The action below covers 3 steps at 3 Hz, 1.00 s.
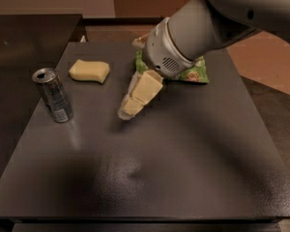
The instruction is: Knock redbull can over
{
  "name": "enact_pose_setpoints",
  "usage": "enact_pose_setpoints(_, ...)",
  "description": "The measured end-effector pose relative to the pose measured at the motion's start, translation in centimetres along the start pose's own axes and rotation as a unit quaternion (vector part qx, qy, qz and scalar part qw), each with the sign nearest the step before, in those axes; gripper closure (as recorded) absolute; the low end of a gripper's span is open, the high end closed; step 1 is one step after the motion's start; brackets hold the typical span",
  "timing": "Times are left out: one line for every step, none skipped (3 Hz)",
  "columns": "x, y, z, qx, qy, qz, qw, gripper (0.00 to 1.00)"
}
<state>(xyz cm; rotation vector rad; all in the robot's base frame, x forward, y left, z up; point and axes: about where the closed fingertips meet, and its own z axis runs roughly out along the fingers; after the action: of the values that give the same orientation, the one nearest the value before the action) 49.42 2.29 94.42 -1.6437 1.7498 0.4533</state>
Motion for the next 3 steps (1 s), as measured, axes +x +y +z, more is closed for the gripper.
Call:
enact_pose_setpoints(-2.7, 0.3, 3.7, -0.018, -0.035, -0.009, 0.9992, 0.00)
enact_pose_setpoints(-4.9, 0.6, 6.9, -0.036, -0.065, -0.013, 0.9971, 0.00)
enact_pose_setpoints(-7.1, 1.0, 9.6, -0.051, -0.093, -0.026, 0.9940, 0.00)
